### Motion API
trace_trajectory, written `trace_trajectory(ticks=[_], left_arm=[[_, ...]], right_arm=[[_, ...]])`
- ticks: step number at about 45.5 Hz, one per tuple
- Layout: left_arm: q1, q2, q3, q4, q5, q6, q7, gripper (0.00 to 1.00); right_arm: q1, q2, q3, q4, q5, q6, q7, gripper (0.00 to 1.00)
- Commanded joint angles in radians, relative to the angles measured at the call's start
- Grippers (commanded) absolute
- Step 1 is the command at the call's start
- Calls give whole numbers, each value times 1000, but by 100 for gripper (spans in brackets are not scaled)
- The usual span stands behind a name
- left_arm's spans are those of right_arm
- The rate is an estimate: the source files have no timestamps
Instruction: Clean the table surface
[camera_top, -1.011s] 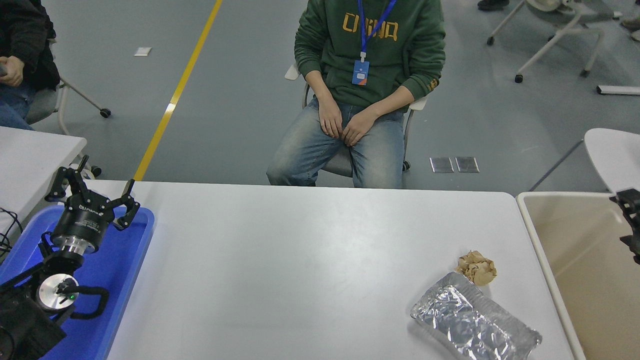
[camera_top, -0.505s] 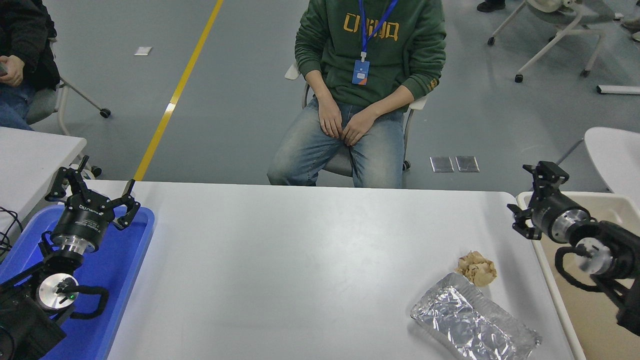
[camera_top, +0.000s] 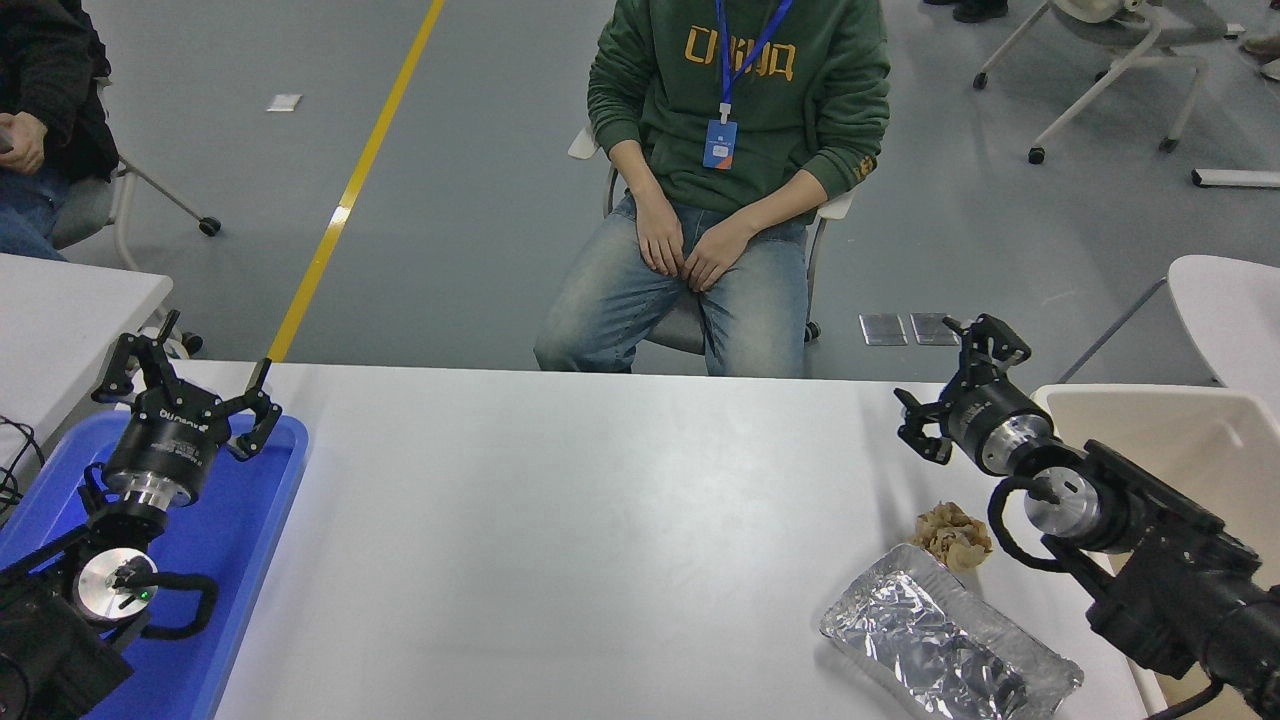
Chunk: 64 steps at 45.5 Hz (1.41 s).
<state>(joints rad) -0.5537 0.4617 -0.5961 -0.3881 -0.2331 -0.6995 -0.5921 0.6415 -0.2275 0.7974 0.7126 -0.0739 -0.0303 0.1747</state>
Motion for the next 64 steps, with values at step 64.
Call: trace_trajectory(ticks=[64], left_arm=[[0,0,-1,0,0,0,0,100]], right_arm=[[32,-937,-550,679,-903,122,14,100]])
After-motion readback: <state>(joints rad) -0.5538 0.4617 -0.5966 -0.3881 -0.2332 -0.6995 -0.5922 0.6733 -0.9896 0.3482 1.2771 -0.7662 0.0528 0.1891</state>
